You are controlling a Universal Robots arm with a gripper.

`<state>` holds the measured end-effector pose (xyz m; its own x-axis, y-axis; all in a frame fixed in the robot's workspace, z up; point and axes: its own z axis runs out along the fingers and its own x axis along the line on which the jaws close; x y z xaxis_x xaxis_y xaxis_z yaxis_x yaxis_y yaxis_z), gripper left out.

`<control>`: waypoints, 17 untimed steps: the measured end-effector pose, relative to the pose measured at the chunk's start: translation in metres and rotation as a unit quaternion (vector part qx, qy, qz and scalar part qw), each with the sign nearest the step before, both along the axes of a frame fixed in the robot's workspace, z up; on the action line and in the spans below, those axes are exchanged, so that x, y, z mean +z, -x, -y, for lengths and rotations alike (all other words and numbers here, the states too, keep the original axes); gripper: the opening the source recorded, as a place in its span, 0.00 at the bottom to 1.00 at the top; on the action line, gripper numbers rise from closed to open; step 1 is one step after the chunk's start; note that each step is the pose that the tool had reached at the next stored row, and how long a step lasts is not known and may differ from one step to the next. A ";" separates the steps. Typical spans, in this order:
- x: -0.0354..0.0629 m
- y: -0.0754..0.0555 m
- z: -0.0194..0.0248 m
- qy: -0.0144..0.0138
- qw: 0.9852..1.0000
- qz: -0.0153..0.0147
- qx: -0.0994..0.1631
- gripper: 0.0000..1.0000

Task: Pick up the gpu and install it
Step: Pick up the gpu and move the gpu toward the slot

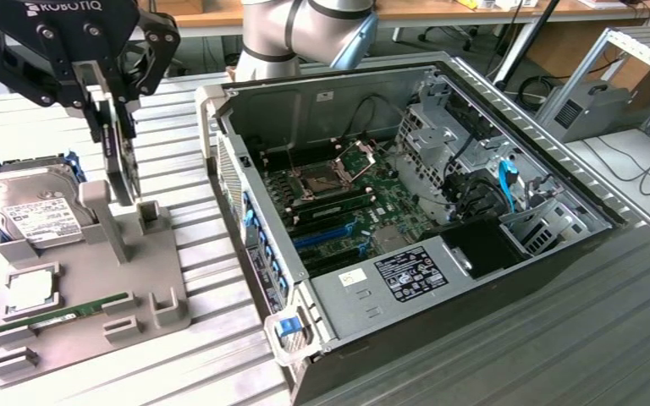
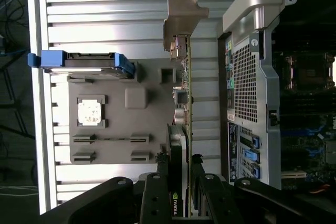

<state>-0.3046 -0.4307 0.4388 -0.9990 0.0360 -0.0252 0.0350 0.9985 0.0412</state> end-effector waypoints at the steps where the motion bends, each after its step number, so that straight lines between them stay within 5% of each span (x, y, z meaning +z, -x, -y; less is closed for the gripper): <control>1: 0.0000 -0.001 0.0000 0.000 1.000 0.000 0.000 0.27; 17: 0.0000 -0.027 0.0000 0.000 1.000 0.000 0.000 0.27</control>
